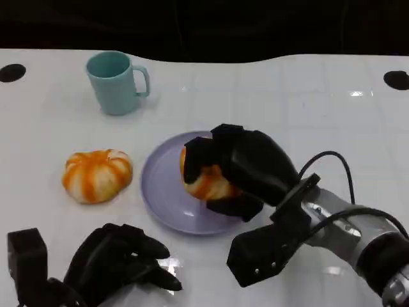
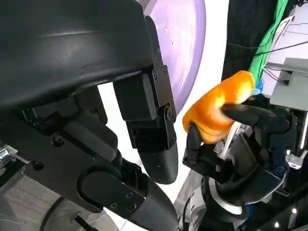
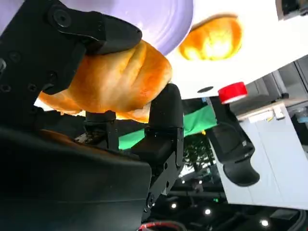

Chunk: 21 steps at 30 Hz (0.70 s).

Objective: Grasp the bread from the table and place it into the plate.

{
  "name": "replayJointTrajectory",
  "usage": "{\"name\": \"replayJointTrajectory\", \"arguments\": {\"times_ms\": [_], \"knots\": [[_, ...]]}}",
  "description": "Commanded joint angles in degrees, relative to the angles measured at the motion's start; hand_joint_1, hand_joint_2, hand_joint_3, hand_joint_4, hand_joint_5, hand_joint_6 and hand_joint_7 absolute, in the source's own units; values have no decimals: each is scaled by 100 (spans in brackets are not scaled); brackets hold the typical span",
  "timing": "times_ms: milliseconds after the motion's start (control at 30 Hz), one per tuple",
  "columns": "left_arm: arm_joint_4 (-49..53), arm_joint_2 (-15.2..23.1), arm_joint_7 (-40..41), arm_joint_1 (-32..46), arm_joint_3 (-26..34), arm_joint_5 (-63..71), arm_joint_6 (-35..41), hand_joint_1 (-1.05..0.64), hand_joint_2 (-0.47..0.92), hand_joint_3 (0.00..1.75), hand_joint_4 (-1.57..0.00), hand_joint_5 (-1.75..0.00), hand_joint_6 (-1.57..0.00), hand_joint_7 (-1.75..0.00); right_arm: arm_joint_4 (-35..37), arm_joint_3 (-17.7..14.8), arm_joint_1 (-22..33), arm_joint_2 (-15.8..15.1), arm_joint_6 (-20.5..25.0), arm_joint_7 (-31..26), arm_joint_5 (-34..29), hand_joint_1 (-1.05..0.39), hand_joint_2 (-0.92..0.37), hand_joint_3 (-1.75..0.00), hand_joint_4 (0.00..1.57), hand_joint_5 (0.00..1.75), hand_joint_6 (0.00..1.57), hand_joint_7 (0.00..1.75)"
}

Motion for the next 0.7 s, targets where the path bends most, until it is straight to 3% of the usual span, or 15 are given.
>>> {"name": "replayJointTrajectory", "arguments": {"times_ms": [33,133,167,233,433,700], "knots": [[-27,99,40,66,13,29,14,-105,67,0,-157,-20,-157,-2,55,54,-103,-71,26,153,-3,-28,-51,-96,81,139,76,91],[-5,86,28,63,20,12,7,-105,67,0,-157,-20,-157,-2,-15,48,-63,-130,157,500,46,-33,-59,-75,71,127,69,69],[-18,78,28,82,18,10,-1,-105,67,0,-157,-20,-157,-2,-115,78,-38,-192,293,660,-18,-37,-71,-53,66,115,67,54],[-71,66,29,130,10,6,-7,-105,67,0,-157,-20,-157,-2,-355,132,24,-311,552,897,-146,-49,-88,-32,54,92,60,36],[-260,68,27,232,-6,-26,86,-105,67,0,-157,-20,-157,-1,-1197,152,287,-616,1276,1612,-279,-73,-92,-39,31,62,46,13],[-304,72,58,209,-10,-22,172,-105,66,1,-157,-20,-157,-2,-1862,83,515,-962,1458,2096,-230,-85,-92,-48,20,54,35,4]]}}
